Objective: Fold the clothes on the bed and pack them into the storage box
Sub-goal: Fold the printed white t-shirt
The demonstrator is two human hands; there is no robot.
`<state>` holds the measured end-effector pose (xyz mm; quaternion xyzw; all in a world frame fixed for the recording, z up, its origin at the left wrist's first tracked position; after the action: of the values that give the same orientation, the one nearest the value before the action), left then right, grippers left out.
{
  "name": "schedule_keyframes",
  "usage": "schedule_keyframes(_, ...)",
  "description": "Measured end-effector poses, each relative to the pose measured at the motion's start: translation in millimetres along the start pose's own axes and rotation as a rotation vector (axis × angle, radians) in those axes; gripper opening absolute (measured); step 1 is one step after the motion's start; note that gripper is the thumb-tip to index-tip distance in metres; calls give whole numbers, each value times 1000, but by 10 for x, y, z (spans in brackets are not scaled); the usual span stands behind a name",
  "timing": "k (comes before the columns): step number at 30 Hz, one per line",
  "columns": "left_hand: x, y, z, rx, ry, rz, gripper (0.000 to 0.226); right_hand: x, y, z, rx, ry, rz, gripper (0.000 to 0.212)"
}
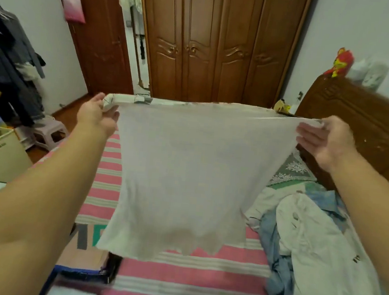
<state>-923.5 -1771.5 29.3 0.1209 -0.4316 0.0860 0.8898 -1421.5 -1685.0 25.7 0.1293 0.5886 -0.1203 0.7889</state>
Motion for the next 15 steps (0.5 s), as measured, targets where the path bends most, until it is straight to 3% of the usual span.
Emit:
schedule_keyframes(3,388,125,163,-105,143,168,32,-391,449,108,71,-186,-173,27)
schedule_keyframes(5,444,371,64,-148,190,239,30,-416,743,60,110,-178,-224,9)
schedule_keyframes(8,138,717,-550,-68,136,249,23,44,1089,-176,141,-107,-154,24)
schedule_keyframes(13,-1181,1247,-2162,254,-325,-69,17,1754,1682,-784,203,128,174,36)
schedule_keyframes(15,-1788,1355,-2708,278,-593,-232,26,2479,1802,-1033,230,199,331,39)
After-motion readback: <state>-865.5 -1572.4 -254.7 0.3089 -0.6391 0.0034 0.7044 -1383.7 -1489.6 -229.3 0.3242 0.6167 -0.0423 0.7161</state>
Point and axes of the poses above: each hand's wrist, its own y-axis away from the middle knuckle, its own z-axis out of the palm, x = y × z, the point moved 2 cm from there along -y, towards the middle knuckle, and after that the axes turned 12 degrees about -x, right-handed, at the moved point
